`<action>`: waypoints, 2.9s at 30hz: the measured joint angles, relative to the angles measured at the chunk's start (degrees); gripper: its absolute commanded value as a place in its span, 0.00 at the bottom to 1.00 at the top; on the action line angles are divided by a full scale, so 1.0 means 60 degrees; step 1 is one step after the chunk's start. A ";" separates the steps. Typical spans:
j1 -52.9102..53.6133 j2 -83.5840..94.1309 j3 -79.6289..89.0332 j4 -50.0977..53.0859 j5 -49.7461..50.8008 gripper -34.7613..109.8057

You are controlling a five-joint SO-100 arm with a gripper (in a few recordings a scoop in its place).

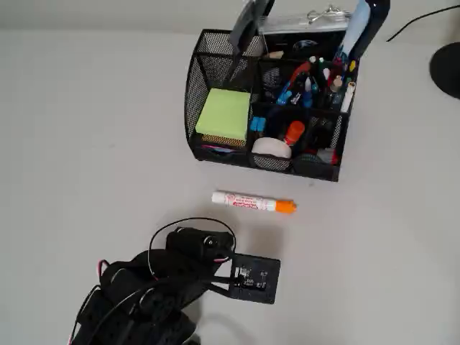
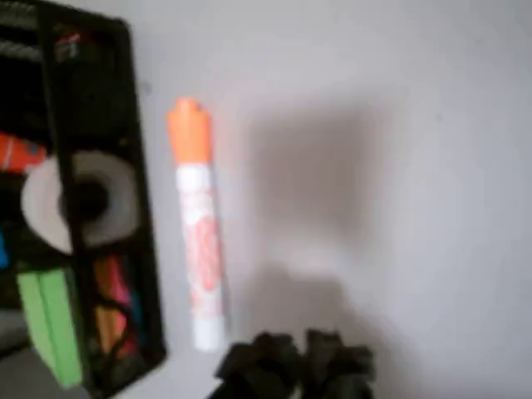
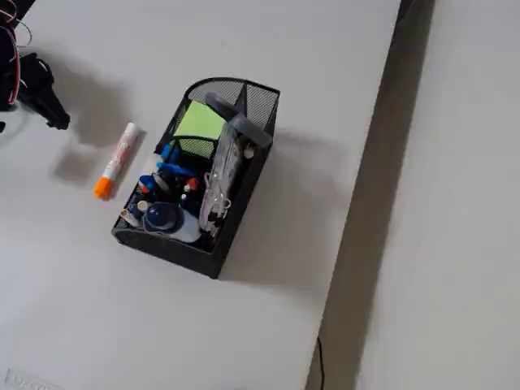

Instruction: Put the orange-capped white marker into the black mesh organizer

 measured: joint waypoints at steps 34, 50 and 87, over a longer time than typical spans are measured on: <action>0.0000 0.0000 0.0000 0.0000 0.0000 0.24; -0.0073 0.0000 0.0000 0.0000 -0.0059 0.24; -0.0454 -1.5718 -0.9126 -0.1465 -0.0249 0.41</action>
